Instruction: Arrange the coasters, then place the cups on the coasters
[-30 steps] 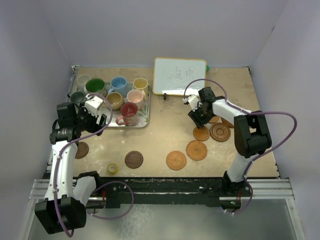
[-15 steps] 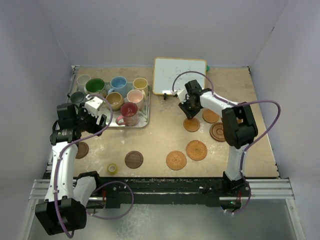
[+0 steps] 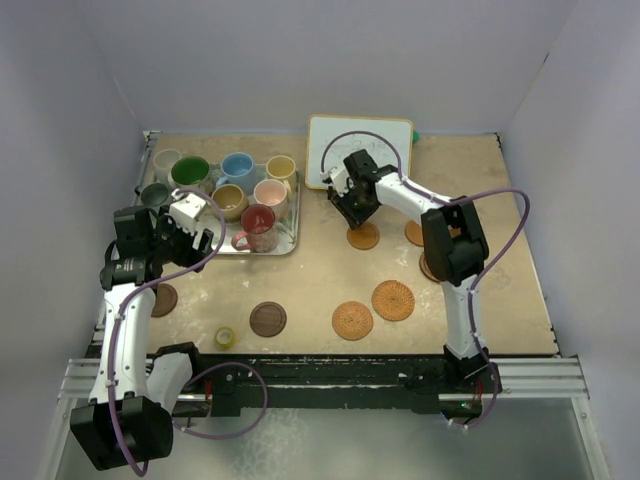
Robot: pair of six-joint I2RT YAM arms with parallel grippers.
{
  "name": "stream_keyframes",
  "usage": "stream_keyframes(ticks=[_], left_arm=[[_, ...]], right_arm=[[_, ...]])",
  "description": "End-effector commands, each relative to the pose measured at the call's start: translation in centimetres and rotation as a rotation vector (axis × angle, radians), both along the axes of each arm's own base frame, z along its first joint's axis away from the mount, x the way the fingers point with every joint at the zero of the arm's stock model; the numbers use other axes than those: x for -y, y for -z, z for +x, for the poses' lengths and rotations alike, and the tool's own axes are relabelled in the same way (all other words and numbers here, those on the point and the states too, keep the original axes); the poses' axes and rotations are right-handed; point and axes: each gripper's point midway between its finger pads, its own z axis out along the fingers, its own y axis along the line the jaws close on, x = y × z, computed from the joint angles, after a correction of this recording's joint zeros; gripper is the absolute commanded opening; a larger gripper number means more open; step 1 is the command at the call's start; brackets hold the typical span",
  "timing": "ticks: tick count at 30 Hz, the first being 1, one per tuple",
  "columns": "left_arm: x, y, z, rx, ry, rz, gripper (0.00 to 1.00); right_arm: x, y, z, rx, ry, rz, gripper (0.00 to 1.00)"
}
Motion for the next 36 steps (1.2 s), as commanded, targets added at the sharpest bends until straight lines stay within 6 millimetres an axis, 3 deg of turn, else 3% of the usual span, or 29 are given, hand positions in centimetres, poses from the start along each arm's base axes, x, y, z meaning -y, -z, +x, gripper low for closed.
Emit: stream_keyframes(ticks=[1,6,10,14,18,27,36], left_arm=[[0.3,-1.1,0.6,0.061,0.014,0.0,0.74],[0.3,-1.3,0.8,0.071,0.013,-0.001,0.74],[0.4,-1.4,0.9,0.075,0.016,-0.006,0.74],[0.5,-1.3,0.6,0.071,0.02,-0.01,0.73],[0.4,-1.2,0.3,0.079,0.018,0.0,0.73],[0.3,-1.2,0.1,0.081,0.014,0.008,0.74],[0.3,-1.1,0.1,0.083,0.016,0.008,0.74]], right_arm=[[0.3,-2.8,-1.0,0.011,0.012,0.034,0.48],[3.0,-6.2,-1.2,0.068,0.041,0.049,0.61],[7.2,-7.3,-1.4,0.072,0.107,0.04,0.69],[11.3,-6.8,-1.7,0.037,0.159,0.022,0.81],[14.7,-5.6,-1.5,0.021,0.199,-0.004,0.86],[17.2,-2.3,-0.9,-0.102,0.227,0.014,0.94],[18.9,-1.3,-1.7,-0.163,0.238,0.039,0.88]])
